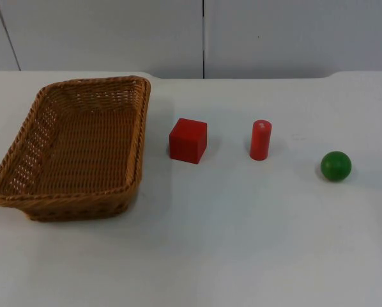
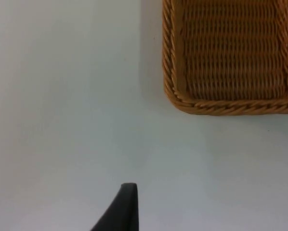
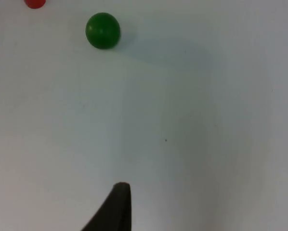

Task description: Pick up the basket with the left hand and place the object to the left of the red cylinder into the basket with the right hand.

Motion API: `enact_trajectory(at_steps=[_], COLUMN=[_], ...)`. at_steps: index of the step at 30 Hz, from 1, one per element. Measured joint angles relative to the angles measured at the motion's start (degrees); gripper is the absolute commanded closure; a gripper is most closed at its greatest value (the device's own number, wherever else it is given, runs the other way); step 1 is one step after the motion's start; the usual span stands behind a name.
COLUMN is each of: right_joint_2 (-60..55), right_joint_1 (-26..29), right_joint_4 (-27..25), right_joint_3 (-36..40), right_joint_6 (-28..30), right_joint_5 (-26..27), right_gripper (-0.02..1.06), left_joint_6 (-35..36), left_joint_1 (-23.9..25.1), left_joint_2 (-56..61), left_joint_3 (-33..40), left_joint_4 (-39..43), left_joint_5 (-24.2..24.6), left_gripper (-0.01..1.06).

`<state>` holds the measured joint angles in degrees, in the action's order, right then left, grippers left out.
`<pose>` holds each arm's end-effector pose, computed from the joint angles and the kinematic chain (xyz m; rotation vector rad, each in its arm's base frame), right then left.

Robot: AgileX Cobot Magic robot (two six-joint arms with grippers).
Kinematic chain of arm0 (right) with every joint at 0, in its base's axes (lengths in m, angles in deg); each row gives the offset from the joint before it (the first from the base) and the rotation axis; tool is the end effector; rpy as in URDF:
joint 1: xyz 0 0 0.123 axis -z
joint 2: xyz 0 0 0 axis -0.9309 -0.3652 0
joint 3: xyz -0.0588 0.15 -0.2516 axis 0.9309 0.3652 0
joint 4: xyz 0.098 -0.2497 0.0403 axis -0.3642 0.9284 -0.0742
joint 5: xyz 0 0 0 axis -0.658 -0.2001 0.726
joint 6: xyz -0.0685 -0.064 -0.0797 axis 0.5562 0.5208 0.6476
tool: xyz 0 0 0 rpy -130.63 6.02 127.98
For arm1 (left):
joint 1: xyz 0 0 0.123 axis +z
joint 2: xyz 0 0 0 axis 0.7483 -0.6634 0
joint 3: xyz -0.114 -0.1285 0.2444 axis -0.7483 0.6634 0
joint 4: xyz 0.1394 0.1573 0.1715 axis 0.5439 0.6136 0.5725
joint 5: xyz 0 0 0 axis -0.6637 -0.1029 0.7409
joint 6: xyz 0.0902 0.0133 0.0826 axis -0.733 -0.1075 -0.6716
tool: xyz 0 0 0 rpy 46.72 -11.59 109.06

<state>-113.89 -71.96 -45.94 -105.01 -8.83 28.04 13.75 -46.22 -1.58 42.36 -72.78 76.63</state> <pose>0.1800 0.0094 0.2721 -0.1011 2.4957 0.0012 0.1785 -0.0053 0.2513 -0.0975 2.5010 -0.1389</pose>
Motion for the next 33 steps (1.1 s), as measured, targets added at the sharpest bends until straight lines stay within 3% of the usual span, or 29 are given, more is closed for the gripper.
enact_trajectory(at_steps=[9,15,24,33], right_joint_2=[0.00,0.00,0.00,0.00], right_joint_1=[0.00,0.00,0.00,0.00], right_joint_4=[0.00,0.00,0.00,0.00], right_joint_3=[0.00,0.00,0.00,0.00], right_joint_6=[0.00,0.00,0.00,-0.15], right_joint_5=[0.23,0.31,0.31,0.31], right_gripper=[-0.01,-0.01,-0.01,-0.01], left_joint_6=[-2.85,-7.36,-11.90,-15.83], left_joint_1=[0.00,0.00,0.00,2.28], left_joint_2=[-10.38,-24.18,-49.13,-66.05], left_joint_3=[-5.87,-13.17,-33.44,-45.56], left_joint_4=[-1.32,-5.03,-5.60,-8.79], left_joint_5=[-1.31,-1.89,-1.58,2.28], left_gripper=[0.00,0.00,0.00,0.00])
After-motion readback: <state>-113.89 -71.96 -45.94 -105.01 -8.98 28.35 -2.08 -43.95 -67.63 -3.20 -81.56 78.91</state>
